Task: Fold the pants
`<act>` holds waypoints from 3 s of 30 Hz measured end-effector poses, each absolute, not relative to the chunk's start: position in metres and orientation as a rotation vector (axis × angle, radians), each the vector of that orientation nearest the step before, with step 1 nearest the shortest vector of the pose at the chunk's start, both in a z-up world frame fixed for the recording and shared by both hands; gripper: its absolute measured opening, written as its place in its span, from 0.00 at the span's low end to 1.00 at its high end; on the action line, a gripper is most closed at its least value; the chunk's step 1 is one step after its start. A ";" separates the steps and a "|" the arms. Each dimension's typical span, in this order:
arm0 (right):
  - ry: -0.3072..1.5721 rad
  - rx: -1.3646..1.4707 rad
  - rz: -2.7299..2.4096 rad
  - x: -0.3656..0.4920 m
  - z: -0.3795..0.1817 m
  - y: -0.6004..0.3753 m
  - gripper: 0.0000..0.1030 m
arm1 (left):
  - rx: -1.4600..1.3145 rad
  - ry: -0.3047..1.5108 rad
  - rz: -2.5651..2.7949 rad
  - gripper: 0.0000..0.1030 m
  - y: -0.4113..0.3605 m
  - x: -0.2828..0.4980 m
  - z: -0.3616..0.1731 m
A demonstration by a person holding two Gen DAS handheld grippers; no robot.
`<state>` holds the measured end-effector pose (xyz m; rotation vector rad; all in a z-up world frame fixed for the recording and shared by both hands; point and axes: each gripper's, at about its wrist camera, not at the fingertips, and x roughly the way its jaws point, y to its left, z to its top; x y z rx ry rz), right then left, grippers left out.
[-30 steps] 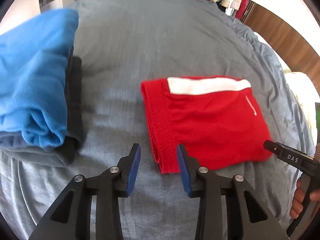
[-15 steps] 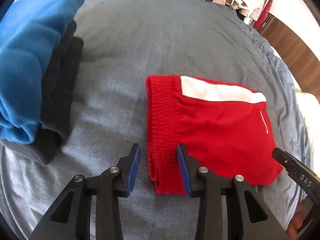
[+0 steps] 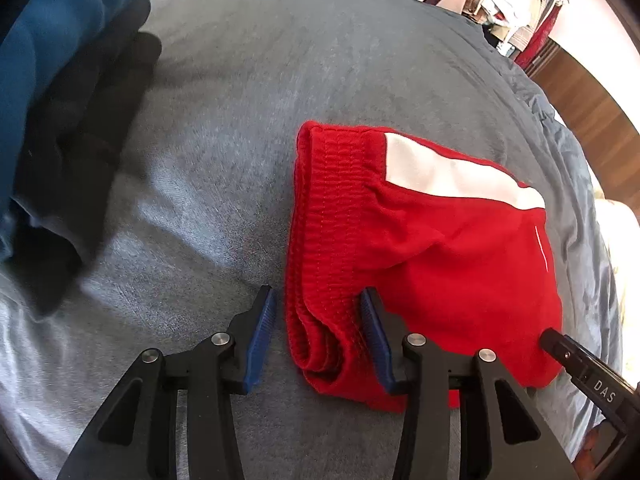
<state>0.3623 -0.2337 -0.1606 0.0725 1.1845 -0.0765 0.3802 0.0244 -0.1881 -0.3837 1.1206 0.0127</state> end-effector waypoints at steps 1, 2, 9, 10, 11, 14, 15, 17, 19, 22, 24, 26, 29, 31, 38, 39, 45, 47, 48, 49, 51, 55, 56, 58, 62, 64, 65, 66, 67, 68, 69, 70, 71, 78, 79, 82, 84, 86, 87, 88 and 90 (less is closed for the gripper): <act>1.187 0.072 -0.079 0.362 -0.162 -0.235 0.46 | -0.391 1.120 0.012 0.41 0.025 0.381 -0.190; 1.188 0.072 -0.081 0.362 -0.163 -0.235 0.46 | -0.397 1.119 0.012 0.41 0.025 0.381 -0.191; 1.190 0.073 -0.084 0.361 -0.164 -0.236 0.46 | -0.450 1.130 -0.009 0.31 0.031 0.382 -0.192; 1.190 0.074 -0.083 0.361 -0.164 -0.236 0.46 | -0.455 1.133 -0.012 0.29 0.032 0.382 -0.191; 1.191 0.072 -0.083 0.361 -0.164 -0.235 0.46 | -0.464 1.136 -0.018 0.28 0.034 0.382 -0.189; 1.189 0.071 -0.080 0.360 -0.163 -0.234 0.46 | -0.475 1.134 -0.027 0.24 0.038 0.382 -0.181; 1.187 0.071 -0.078 0.360 -0.163 -0.234 0.46 | -0.471 1.129 -0.028 0.20 0.039 0.381 -0.178; 1.183 0.072 -0.073 0.359 -0.161 -0.232 0.46 | -0.459 1.119 -0.040 0.17 0.039 0.381 -0.171; 1.178 0.076 -0.066 0.358 -0.158 -0.231 0.46 | -0.460 1.110 -0.052 0.17 0.039 0.381 -0.166; 1.166 0.080 -0.057 0.357 -0.153 -0.229 0.46 | -0.475 1.136 -0.049 0.27 0.042 0.381 -0.173; 1.163 0.073 -0.057 0.357 -0.152 -0.228 0.46 | -0.517 1.151 -0.068 0.36 0.046 0.379 -0.179; 1.162 0.067 -0.058 0.357 -0.151 -0.227 0.46 | -0.538 1.145 -0.085 0.43 0.046 0.379 -0.179; 1.163 0.057 -0.063 0.356 -0.153 -0.227 0.46 | -0.538 1.142 -0.083 0.46 0.043 0.380 -0.180; 1.176 0.055 -0.076 0.356 -0.157 -0.228 0.46 | -0.534 1.142 -0.076 0.47 0.040 0.381 -0.184; 1.216 0.073 -0.096 0.354 -0.170 -0.238 0.46 | -0.470 1.143 -0.051 0.35 0.027 0.385 -0.190; 1.216 0.071 -0.096 0.354 -0.170 -0.238 0.46 | -0.471 1.147 -0.050 0.33 0.027 0.385 -0.189; 1.212 0.065 -0.094 0.354 -0.171 -0.236 0.46 | -0.478 1.131 -0.065 0.19 0.031 0.382 -0.173; 1.210 0.066 -0.091 0.355 -0.171 -0.235 0.46 | -0.463 1.119 -0.070 0.17 0.027 0.381 -0.162; 1.208 0.068 -0.091 0.354 -0.172 -0.236 0.46 | -0.444 1.110 -0.069 0.16 0.024 0.382 -0.155; 1.207 0.072 -0.089 0.353 -0.172 -0.236 0.46 | -0.427 1.103 -0.065 0.16 0.021 0.382 -0.150; 1.205 0.080 -0.086 0.351 -0.171 -0.238 0.46 | -0.372 1.091 -0.062 0.16 0.011 0.383 -0.138; 1.197 0.094 -0.080 0.348 -0.166 -0.243 0.46 | -0.282 1.075 -0.057 0.16 -0.008 0.388 -0.119; 1.191 0.099 -0.079 0.347 -0.164 -0.244 0.46 | -0.261 1.069 -0.060 0.16 -0.015 0.390 -0.114; 1.175 0.109 -0.075 0.345 -0.158 -0.246 0.46 | -0.212 1.052 -0.062 0.15 -0.027 0.393 -0.105; 1.126 0.123 -0.060 0.343 -0.142 -0.254 0.46 | -0.093 1.014 -0.112 0.15 -0.065 0.400 -0.093; 1.102 0.128 -0.048 0.344 -0.134 -0.258 0.46 | -0.072 1.005 -0.141 0.15 -0.080 0.403 -0.091; 1.086 0.131 -0.042 0.345 -0.129 -0.261 0.46 | -0.066 1.004 -0.160 0.15 -0.087 0.405 -0.090; 1.075 0.131 -0.038 0.346 -0.127 -0.265 0.46 | -0.059 1.003 -0.177 0.15 -0.095 0.406 -0.090; 1.066 0.129 -0.035 0.348 -0.125 -0.268 0.46 | -0.051 1.002 -0.193 0.15 -0.104 0.408 -0.090; 1.061 0.130 -0.029 0.351 -0.124 -0.272 0.46 | -0.044 1.001 -0.209 0.15 -0.111 0.409 -0.090; 1.060 0.136 -0.021 0.354 -0.125 -0.277 0.46 | -0.035 1.001 -0.223 0.15 -0.118 0.410 -0.091; 1.058 0.142 -0.019 0.355 -0.125 -0.282 0.46 | -0.021 1.004 -0.234 0.15 -0.126 0.412 -0.092; 1.059 0.147 -0.018 0.356 -0.125 -0.285 0.46 | -0.012 1.010 -0.242 0.15 -0.135 0.415 -0.093; 1.073 0.180 -0.022 0.359 -0.135 -0.311 0.46 | 0.019 1.058 -0.316 0.15 -0.173 0.420 -0.113; 1.079 0.185 -0.024 0.358 -0.137 -0.315 0.46 | 0.020 1.067 -0.327 0.16 -0.177 0.420 -0.116; 1.087 0.191 -0.043 0.355 -0.142 -0.324 0.46 | 0.005 1.095 -0.388 0.29 -0.185 0.419 -0.122; 1.091 0.199 -0.059 0.353 -0.144 -0.330 0.46 | -0.003 1.097 -0.426 0.35 -0.188 0.416 -0.120; 1.096 0.199 -0.074 0.351 -0.146 -0.335 0.46 | 0.011 1.088 -0.454 0.45 -0.191 0.411 -0.113; 1.097 0.197 -0.083 0.350 -0.146 -0.337 0.46 | 0.021 1.080 -0.467 0.46 -0.190 0.408 -0.108; 1.099 0.197 -0.094 0.349 -0.146 -0.338 0.46 | 0.037 1.068 -0.480 0.46 -0.188 0.404 -0.102; 1.104 0.203 -0.102 0.348 -0.146 -0.340 0.46 | 0.063 1.045 -0.494 0.48 -0.180 0.398 -0.091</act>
